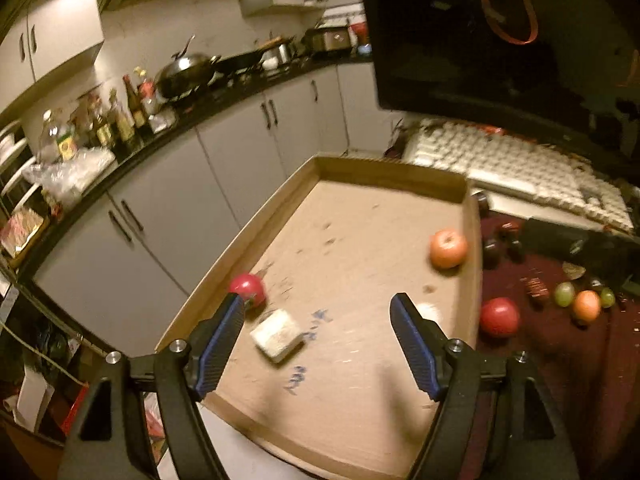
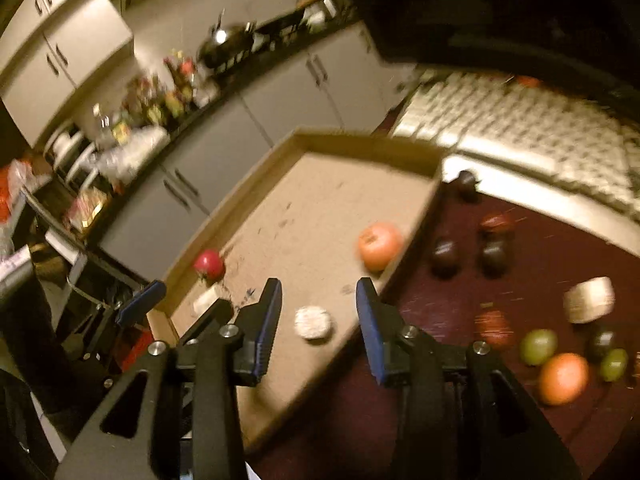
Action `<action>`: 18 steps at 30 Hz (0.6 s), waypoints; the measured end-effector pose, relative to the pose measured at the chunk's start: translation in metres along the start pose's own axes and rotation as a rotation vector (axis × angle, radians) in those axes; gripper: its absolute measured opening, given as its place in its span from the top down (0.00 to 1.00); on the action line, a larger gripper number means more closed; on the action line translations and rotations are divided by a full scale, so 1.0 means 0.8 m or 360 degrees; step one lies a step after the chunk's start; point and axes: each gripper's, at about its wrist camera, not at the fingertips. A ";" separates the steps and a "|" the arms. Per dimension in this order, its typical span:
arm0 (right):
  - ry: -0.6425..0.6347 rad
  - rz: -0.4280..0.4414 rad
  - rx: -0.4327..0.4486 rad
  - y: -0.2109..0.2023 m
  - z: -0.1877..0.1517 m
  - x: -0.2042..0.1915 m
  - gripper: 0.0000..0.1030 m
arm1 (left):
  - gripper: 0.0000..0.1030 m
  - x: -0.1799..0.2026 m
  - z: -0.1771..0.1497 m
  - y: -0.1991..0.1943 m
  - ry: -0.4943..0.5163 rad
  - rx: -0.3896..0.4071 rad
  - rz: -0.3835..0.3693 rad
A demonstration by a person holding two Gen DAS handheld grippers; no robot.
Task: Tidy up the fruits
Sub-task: 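Carry the white cube and slice into the tray and open both tools, then grasp the orange with the left tool while the right tool grasps a red date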
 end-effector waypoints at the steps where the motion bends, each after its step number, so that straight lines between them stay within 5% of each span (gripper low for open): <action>1: 0.0022 -0.0027 0.0050 -0.016 0.000 0.013 0.61 | 0.27 0.007 0.003 -0.004 0.0015 0.0013 -0.0018; 12: 0.0153 -0.0368 0.0335 -0.155 -0.047 0.189 0.59 | 0.23 0.097 0.005 -0.046 0.0327 0.0272 -0.0347; 18: 0.0059 -0.0443 0.0309 -0.168 -0.081 0.216 0.59 | 0.23 0.120 -0.010 -0.017 0.0433 0.0134 -0.0541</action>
Point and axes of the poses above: each gripper's, at about its wrist camera, not at the fingertips, and y roughly the way its jaws point, x to its right, z to its top, and after that the axes turned 10 degrees about -z, right-handed
